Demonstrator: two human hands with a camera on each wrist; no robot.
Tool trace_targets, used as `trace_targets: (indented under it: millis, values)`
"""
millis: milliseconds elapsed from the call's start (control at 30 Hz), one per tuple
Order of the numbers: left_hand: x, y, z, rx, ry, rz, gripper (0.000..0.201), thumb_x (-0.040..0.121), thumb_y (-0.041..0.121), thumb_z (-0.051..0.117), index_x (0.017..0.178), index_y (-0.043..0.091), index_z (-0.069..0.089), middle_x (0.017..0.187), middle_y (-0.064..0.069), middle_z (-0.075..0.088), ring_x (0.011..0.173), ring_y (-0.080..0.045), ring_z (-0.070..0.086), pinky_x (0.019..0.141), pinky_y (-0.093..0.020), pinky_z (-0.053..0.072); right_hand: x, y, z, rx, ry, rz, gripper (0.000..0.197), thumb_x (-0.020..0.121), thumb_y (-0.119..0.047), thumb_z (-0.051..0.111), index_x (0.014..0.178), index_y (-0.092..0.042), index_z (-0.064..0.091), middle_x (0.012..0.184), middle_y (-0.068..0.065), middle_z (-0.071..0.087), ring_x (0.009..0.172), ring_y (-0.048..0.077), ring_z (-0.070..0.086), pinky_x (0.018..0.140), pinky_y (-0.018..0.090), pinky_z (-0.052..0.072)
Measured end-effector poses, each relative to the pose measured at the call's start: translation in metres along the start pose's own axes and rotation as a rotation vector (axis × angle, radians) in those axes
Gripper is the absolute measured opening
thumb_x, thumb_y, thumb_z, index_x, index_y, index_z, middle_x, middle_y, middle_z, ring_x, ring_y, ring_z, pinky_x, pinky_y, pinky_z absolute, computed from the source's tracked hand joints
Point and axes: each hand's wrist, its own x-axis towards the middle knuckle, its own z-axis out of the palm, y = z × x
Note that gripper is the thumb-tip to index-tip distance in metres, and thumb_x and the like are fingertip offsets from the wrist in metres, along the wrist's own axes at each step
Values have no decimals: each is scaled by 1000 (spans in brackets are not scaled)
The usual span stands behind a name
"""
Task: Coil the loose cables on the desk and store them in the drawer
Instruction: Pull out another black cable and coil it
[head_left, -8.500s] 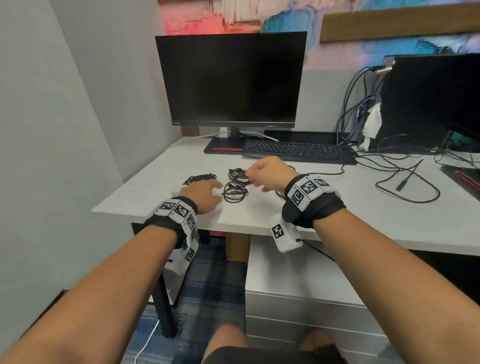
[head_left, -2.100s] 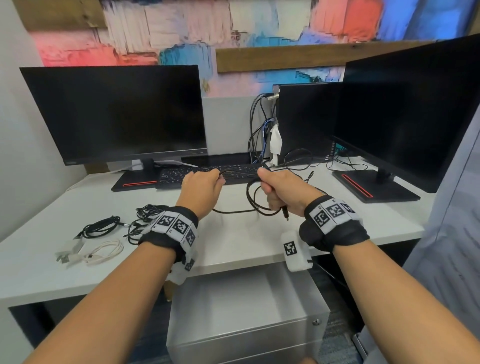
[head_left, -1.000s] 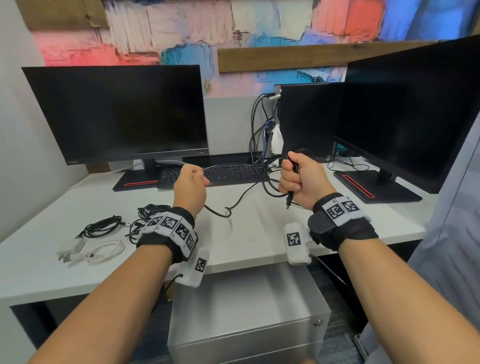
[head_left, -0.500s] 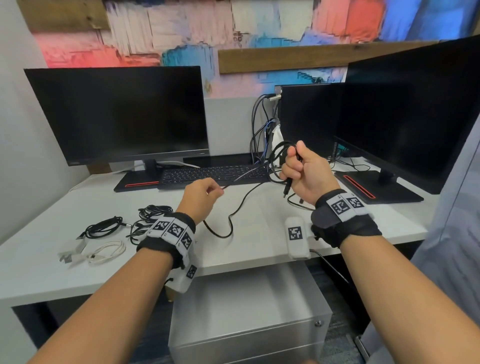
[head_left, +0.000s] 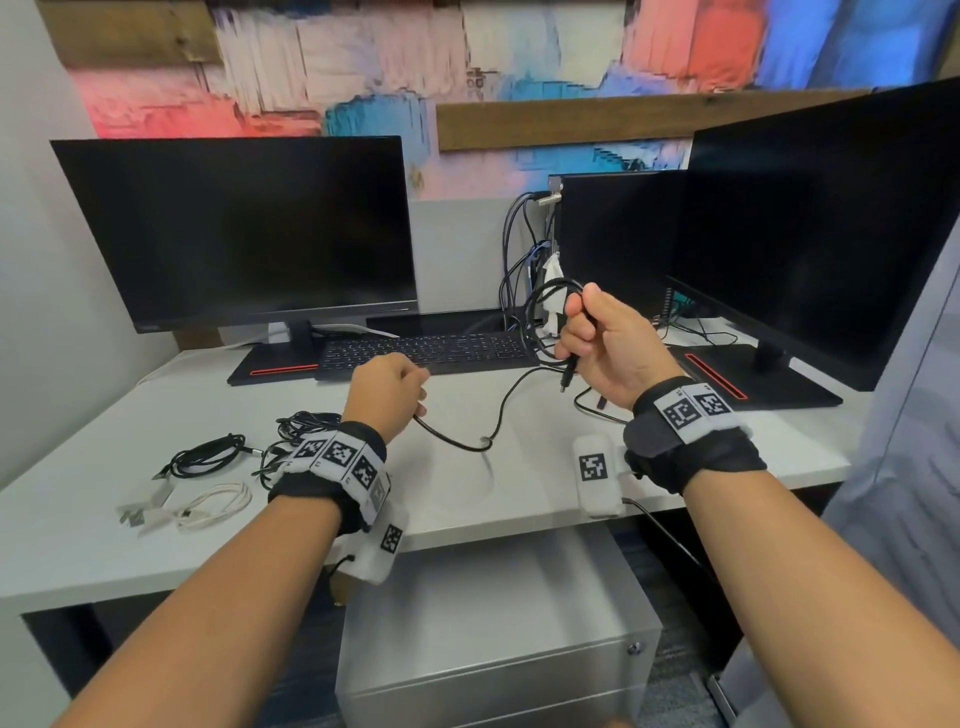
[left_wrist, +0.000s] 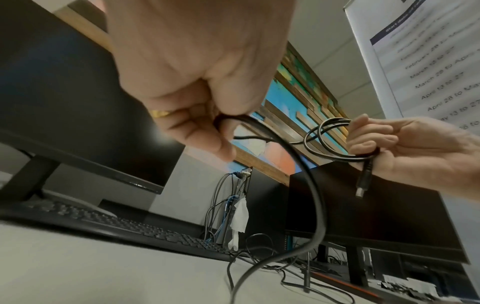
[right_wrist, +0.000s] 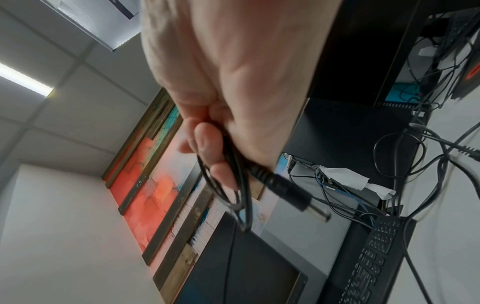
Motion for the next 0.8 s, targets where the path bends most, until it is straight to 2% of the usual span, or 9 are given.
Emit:
trace_targets:
  millis: [67, 133, 267, 367, 433, 533, 600, 667, 800]
  values:
    - [2, 1, -3, -32, 69, -33, 20, 94, 17, 43, 86, 7, 59, 74, -6, 67, 54, -14, 64, 56, -25, 46, -1, 2, -1, -17, -26, 40, 37, 104, -26, 31, 77, -12, 52, 51, -6, 33, 46, 10, 27, 57, 27, 35]
    - [4, -1, -4, -36, 56, -64, 20, 96, 16, 37, 93, 9, 55, 82, -9, 67, 61, -17, 65, 55, -26, 45, -2, 4, 0, -80, -31, 100, 39, 103, -27, 31, 74, -13, 52, 48, -7, 28, 43, 9, 24, 53, 26, 31]
    - [6, -9, -3, 49, -131, -92, 34, 93, 5, 34, 122, 15, 47, 110, -16, 61, 96, -33, 61, 77, -40, 50, -5, 4, 6, -200, -20, 186, 44, 103, -35, 31, 68, -14, 49, 42, -9, 22, 40, 10, 16, 48, 26, 21]
    - [-1, -8, 0, 176, -266, 26, 49, 91, 2, 36, 135, 24, 36, 111, -5, 57, 93, -27, 57, 76, -36, 48, -7, 4, 7, -210, -55, 183, 43, 102, -28, 30, 66, -13, 49, 41, -8, 22, 39, 11, 17, 52, 29, 19]
    - [-5, -3, 3, 177, -255, 127, 39, 95, 13, 42, 132, 25, 39, 97, 0, 57, 84, -24, 57, 75, -33, 47, -6, 6, 8, -209, -82, 189, 41, 100, -23, 29, 67, -11, 49, 40, -8, 23, 37, 10, 18, 53, 30, 19]
    - [-9, 9, 4, -38, -94, 203, 17, 99, 25, 40, 109, 19, 53, 79, 1, 56, 66, -19, 56, 64, -25, 47, -7, 8, 9, -276, -89, 222, 39, 101, -22, 29, 69, -12, 48, 42, -8, 25, 40, 11, 18, 54, 29, 23]
    - [-6, 14, 3, -93, -14, 204, 20, 100, 26, 36, 98, 13, 52, 70, -1, 52, 61, -20, 52, 63, -32, 49, -8, 9, 11, -347, -79, 222, 39, 102, -26, 31, 70, -13, 49, 45, -8, 24, 43, 11, 18, 54, 27, 25]
    - [-3, 17, 1, -95, 42, 175, 25, 100, 27, 34, 96, 9, 50, 68, -1, 49, 65, -23, 51, 68, -39, 49, -8, 11, 12, -457, -66, 198, 38, 102, -29, 36, 72, -13, 51, 46, -8, 24, 44, 10, 19, 51, 24, 26]
    - [-1, 20, -1, -129, 106, 198, 23, 101, 25, 31, 91, 10, 44, 68, 2, 43, 63, -17, 41, 61, -34, 37, -8, 13, 15, -602, -32, 166, 32, 97, -23, 42, 67, -14, 49, 46, -7, 27, 43, 10, 24, 50, 24, 30]
